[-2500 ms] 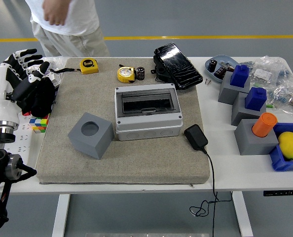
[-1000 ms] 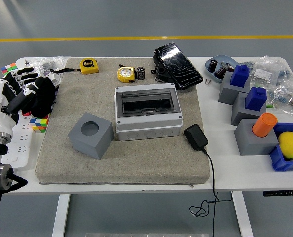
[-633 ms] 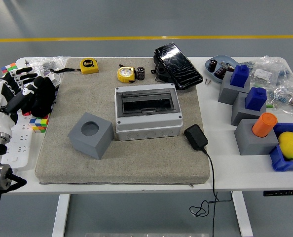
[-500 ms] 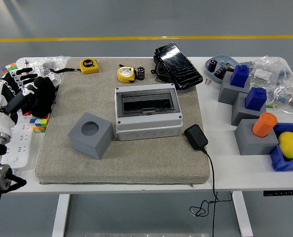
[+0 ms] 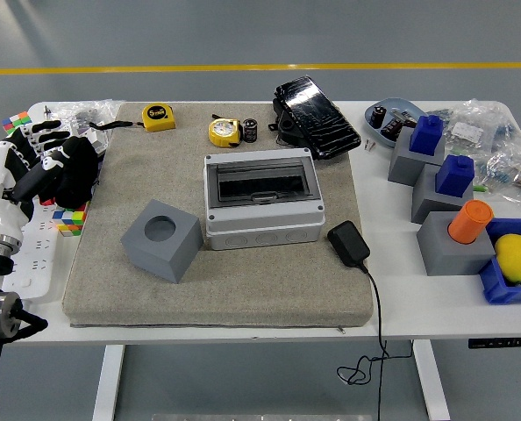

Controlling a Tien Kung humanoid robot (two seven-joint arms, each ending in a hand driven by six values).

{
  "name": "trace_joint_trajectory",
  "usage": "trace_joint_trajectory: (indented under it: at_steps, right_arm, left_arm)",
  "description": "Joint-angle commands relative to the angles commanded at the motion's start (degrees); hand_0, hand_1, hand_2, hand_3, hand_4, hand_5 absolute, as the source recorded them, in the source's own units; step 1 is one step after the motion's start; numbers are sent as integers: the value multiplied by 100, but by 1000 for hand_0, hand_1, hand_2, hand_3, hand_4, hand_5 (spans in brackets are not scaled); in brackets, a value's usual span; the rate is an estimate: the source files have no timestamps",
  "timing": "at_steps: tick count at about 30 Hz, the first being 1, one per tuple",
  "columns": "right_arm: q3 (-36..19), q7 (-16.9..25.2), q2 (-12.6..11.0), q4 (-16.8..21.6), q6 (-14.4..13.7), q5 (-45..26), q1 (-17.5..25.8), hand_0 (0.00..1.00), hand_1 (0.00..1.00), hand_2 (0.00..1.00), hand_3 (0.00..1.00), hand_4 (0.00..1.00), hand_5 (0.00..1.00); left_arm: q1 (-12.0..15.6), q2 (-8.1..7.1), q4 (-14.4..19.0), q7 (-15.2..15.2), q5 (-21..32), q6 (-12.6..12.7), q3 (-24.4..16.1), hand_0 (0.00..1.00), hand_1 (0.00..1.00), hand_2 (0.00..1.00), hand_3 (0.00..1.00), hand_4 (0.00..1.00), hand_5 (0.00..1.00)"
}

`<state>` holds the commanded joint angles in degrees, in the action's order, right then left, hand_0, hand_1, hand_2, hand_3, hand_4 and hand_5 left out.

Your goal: Fetch the battery,place it into the box,close the lid of the box

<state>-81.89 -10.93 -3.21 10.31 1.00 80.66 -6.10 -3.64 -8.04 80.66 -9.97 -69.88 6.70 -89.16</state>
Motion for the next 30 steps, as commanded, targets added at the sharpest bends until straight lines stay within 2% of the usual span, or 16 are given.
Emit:
trace_joint_trajectory:
  at_steps: [30]
  right_arm:
    - [-4,-8,-9,0,5,7,2,680,664,698,627,998,623]
  left_arm:
    - [11,2,35,80,-88,-41,-32,416,593,579,613,998,360]
